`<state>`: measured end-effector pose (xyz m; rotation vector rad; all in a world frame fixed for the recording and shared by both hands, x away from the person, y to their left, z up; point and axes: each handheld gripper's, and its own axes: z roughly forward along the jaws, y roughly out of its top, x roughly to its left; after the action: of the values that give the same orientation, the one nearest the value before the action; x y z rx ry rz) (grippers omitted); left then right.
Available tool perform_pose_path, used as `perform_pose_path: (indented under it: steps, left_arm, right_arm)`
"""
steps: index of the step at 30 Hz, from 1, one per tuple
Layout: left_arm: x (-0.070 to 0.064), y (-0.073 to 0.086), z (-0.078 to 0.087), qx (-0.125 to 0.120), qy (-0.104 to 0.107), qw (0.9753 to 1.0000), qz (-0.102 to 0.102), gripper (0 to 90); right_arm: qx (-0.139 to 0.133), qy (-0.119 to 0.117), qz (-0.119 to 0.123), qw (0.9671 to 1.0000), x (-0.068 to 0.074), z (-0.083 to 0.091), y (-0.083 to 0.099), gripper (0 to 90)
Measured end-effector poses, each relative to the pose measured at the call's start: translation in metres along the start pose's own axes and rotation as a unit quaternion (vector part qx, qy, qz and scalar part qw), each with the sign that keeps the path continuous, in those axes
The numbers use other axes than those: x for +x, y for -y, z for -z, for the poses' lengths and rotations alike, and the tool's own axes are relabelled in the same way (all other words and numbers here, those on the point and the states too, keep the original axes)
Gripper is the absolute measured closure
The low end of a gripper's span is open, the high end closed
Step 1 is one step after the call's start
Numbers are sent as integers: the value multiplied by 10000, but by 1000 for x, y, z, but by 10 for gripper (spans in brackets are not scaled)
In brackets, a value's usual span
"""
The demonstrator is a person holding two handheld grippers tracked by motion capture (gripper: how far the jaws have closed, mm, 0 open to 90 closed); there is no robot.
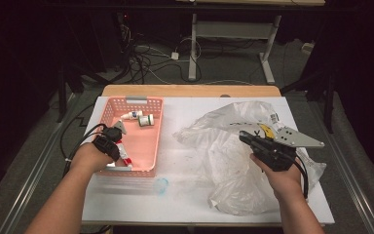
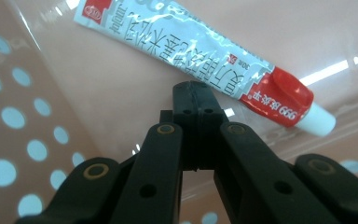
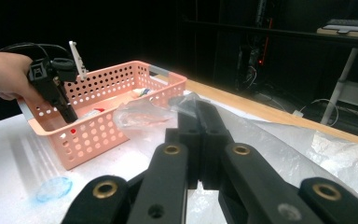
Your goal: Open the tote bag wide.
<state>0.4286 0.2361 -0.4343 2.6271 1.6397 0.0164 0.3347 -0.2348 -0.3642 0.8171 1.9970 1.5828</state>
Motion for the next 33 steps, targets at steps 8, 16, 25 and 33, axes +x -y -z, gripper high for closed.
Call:
perform_pose_path:
  steps: [8, 16, 25, 33]
  left_arm:
    - [-2, -18, 2, -139, 53, 9999, -11, 883]
    - [-9, -36, -4, -242, 88, 9996, -122, 883]
    - [-18, -41, -5, -536, 163, 9978, -348, 882]
    - [-12, -30, 16, -1075, 258, 9935, -272, 825]
  right_arm:
    - [5, 16, -21, 10000, 0, 0, 0, 900]
    - [23, 35, -31, 10000, -1, 1, 1, 900]
    - [44, 33, -5, 10000, -2, 0, 2, 900]
    - [41, 22, 3, 10000, -1, 0, 2, 900]
